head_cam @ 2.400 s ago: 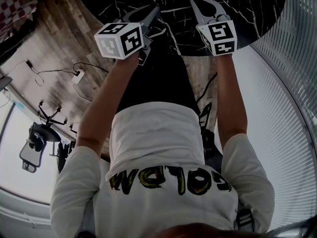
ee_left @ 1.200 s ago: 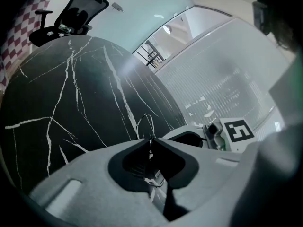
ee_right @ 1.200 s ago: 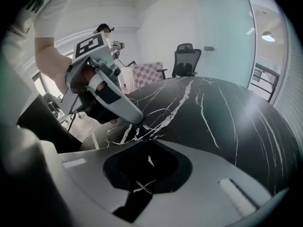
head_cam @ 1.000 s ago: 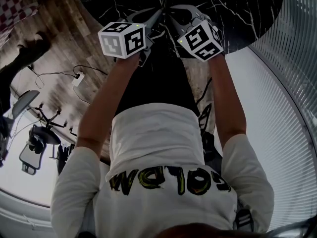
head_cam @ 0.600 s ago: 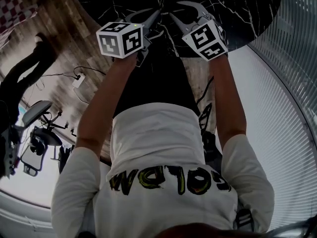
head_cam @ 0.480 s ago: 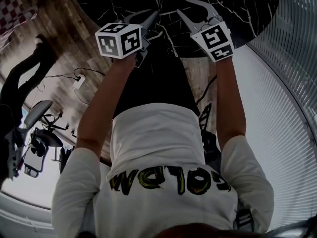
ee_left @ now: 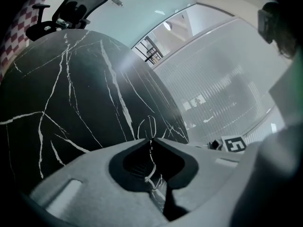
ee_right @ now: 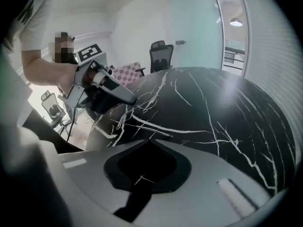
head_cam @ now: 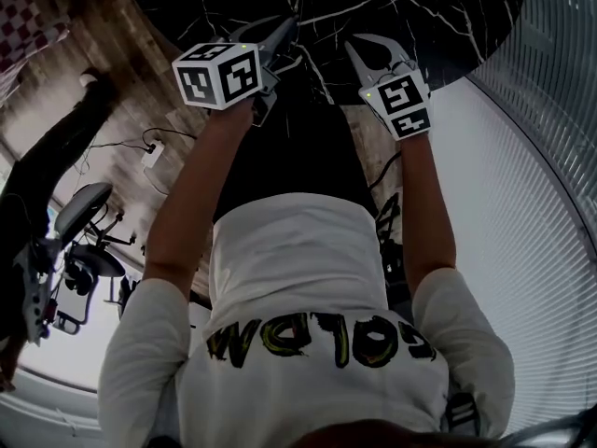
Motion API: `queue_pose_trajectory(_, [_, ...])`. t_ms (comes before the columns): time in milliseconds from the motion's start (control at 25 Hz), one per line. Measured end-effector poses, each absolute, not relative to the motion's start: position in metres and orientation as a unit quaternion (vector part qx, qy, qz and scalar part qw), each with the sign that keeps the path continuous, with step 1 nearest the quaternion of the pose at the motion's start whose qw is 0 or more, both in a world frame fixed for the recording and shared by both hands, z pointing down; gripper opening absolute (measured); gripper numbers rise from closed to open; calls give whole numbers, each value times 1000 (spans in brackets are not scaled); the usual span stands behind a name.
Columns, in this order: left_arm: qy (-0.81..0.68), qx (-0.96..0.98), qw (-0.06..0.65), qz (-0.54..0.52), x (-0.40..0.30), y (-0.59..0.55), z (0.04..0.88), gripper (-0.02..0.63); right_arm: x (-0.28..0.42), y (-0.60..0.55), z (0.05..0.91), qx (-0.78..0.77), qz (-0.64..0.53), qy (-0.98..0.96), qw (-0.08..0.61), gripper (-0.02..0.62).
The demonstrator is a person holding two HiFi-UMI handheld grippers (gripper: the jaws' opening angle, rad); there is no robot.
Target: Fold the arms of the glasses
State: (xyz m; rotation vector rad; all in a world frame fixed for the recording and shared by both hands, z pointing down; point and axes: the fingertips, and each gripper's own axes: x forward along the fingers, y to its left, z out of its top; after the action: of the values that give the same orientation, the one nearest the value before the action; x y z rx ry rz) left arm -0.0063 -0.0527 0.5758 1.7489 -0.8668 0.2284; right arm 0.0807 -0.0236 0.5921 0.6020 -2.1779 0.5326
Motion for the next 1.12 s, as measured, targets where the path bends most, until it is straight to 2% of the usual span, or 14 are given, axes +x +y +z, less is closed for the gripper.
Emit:
queue_pose_trajectory(600, [-361,735,567,89,-4,-53,577,17,32,-46,591,214,194,-880,378,15])
queue_pose_trajectory(1120, [-344,736,578,78,9,-51,577,17,19,-48,589,200,169,-894,365,20])
